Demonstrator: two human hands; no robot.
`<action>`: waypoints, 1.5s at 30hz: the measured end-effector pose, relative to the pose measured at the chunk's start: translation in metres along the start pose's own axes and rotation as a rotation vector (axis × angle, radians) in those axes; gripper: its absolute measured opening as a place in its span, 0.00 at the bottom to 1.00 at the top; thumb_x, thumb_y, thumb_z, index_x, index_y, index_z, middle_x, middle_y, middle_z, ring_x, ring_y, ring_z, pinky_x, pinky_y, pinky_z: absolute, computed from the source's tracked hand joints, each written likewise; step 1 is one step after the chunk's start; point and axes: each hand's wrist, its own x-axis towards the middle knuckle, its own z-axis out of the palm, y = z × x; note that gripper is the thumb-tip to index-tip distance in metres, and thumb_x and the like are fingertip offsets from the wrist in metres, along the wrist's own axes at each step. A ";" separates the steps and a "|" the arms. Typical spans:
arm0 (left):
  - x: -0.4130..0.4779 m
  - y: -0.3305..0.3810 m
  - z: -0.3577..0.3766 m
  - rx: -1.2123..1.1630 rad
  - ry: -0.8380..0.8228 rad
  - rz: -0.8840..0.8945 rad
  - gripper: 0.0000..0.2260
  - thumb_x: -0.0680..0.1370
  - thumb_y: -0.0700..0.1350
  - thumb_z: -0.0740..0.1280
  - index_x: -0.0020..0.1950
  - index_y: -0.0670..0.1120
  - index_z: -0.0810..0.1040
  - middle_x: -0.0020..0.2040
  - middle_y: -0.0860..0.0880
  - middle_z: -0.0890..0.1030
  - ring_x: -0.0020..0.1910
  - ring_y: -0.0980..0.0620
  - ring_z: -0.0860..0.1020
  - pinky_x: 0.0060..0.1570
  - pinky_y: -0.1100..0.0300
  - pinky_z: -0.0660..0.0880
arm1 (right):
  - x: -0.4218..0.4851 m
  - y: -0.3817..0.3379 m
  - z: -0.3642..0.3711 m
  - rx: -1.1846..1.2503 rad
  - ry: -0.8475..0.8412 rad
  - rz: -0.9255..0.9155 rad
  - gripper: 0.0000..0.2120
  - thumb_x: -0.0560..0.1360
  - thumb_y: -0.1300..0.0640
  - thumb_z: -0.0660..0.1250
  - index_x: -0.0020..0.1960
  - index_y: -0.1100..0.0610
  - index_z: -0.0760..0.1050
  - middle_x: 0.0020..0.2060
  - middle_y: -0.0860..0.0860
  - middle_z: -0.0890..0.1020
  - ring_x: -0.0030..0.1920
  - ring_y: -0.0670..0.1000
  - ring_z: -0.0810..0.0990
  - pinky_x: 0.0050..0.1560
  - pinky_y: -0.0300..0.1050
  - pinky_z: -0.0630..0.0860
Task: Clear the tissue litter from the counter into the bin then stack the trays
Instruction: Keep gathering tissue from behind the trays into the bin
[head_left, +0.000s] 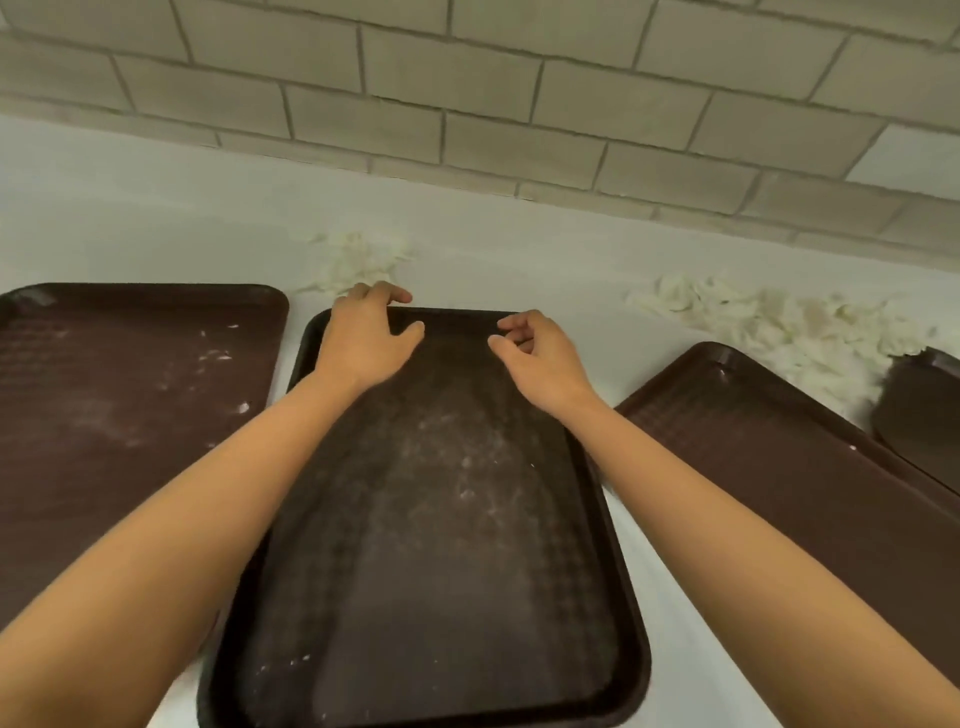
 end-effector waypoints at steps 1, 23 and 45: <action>0.013 -0.008 0.000 0.069 -0.001 -0.008 0.18 0.75 0.51 0.66 0.63 0.47 0.73 0.62 0.42 0.73 0.62 0.41 0.70 0.60 0.50 0.70 | 0.007 -0.002 0.005 -0.004 0.000 0.015 0.13 0.76 0.53 0.65 0.59 0.55 0.74 0.50 0.48 0.76 0.49 0.46 0.74 0.49 0.36 0.69; 0.147 -0.090 0.019 0.353 -0.253 -0.066 0.21 0.78 0.61 0.56 0.69 0.55 0.63 0.66 0.41 0.64 0.65 0.39 0.64 0.59 0.45 0.67 | 0.090 -0.019 0.068 -0.002 0.032 0.125 0.11 0.77 0.50 0.63 0.58 0.51 0.72 0.53 0.48 0.75 0.50 0.45 0.75 0.42 0.29 0.68; 0.167 -0.101 0.003 -0.032 0.128 0.053 0.15 0.79 0.43 0.59 0.33 0.41 0.66 0.27 0.48 0.67 0.27 0.50 0.66 0.30 0.60 0.60 | 0.180 -0.037 0.134 -0.142 0.015 0.059 0.18 0.76 0.54 0.63 0.65 0.55 0.68 0.62 0.54 0.71 0.63 0.53 0.70 0.61 0.45 0.69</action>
